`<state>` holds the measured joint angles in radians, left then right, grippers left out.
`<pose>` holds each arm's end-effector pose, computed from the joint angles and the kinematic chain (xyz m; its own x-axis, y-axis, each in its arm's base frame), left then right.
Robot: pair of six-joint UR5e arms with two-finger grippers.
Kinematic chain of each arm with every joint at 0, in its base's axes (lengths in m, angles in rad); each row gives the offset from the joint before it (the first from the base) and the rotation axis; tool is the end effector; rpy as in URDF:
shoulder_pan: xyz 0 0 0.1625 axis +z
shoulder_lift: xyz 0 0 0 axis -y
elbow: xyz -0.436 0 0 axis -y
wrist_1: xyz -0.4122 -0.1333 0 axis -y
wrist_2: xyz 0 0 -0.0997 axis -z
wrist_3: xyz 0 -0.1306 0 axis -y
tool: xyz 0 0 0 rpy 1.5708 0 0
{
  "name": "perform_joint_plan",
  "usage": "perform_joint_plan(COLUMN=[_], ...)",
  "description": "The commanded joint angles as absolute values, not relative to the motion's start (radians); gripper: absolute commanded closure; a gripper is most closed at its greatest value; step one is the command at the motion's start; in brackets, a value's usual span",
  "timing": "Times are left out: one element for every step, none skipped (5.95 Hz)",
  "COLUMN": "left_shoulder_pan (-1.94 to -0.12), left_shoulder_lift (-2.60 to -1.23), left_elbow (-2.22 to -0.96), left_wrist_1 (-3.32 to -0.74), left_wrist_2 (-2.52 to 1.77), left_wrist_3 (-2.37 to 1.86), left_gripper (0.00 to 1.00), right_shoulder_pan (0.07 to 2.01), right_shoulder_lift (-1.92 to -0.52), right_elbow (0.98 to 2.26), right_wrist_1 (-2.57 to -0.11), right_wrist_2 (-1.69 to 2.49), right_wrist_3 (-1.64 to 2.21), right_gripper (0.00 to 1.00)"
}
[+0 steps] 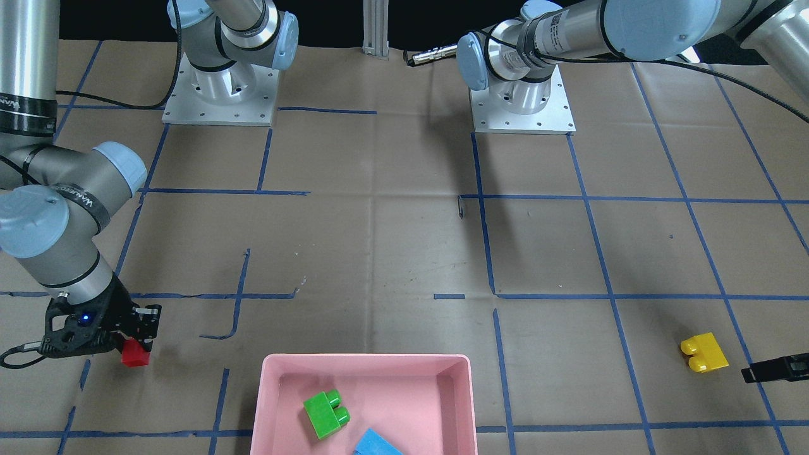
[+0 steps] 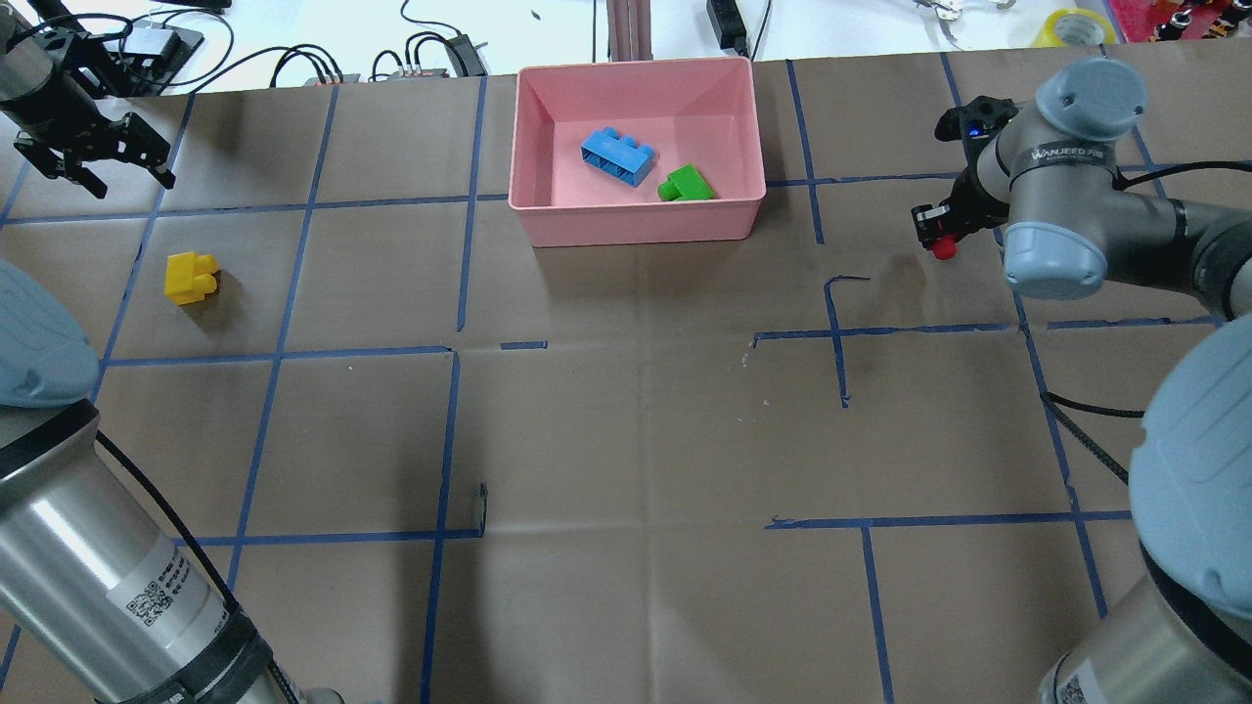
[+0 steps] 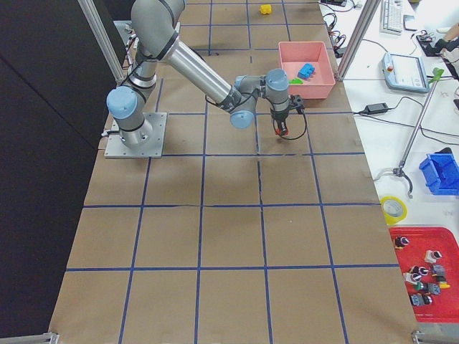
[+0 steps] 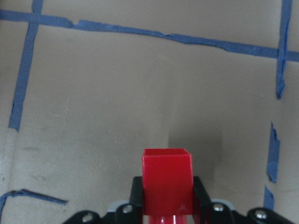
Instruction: Put all blocks into box
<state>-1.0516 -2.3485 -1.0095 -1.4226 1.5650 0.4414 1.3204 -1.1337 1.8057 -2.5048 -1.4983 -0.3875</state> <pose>0.2801 -0.7603 0.2476 -0.9963 -0.0789 0.0343 -0.0768 0.9953 0.0592 -0.0196 -0.6527 0.2009 -0.9894 -0.1416 0.0331 -0.1453 0.9529 -0.2663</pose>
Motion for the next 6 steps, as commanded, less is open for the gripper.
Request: perform_joint_plan(left_shoulder_pan=[-1.028, -1.028, -1.029, -1.029, -1.028, -1.029], left_shoulder_lift=[-2.33, -2.3, -2.29, -2.287, -2.292, -2.298], left_elbow=[-1.162, -1.269, -1.348, -1.368, -1.379, -1.381], left_wrist_1=[-1.28, -1.185, -1.078, -1.046, -1.043, -1.043], left_wrist_2=[1.56, 1.557, 1.557, 1.554, 1.555, 1.552], left_wrist_3=[0.445, 0.442, 0.44, 0.442, 0.446, 0.446], left_gripper=[0.03, 0.03, 0.02, 0.02, 0.02, 0.02], right_shoulder_pan=[1.325, 1.351, 1.403, 1.467, 1.524, 1.59], right_shoulder_lift=[-1.236, -1.252, -1.25, -1.243, -1.227, -1.185], right_elbow=[1.731, 1.632, 1.546, 1.489, 1.479, 1.451], right_wrist_1=[-2.355, -2.194, -2.102, -2.095, -2.091, -2.106], right_wrist_2=[-1.49, -1.486, -1.486, -1.451, -1.366, -1.321], right_wrist_3=[-0.377, -0.371, -0.304, -0.22, -0.066, 0.089], right_gripper=[0.96, 0.96, 0.96, 0.96, 0.95, 0.95])
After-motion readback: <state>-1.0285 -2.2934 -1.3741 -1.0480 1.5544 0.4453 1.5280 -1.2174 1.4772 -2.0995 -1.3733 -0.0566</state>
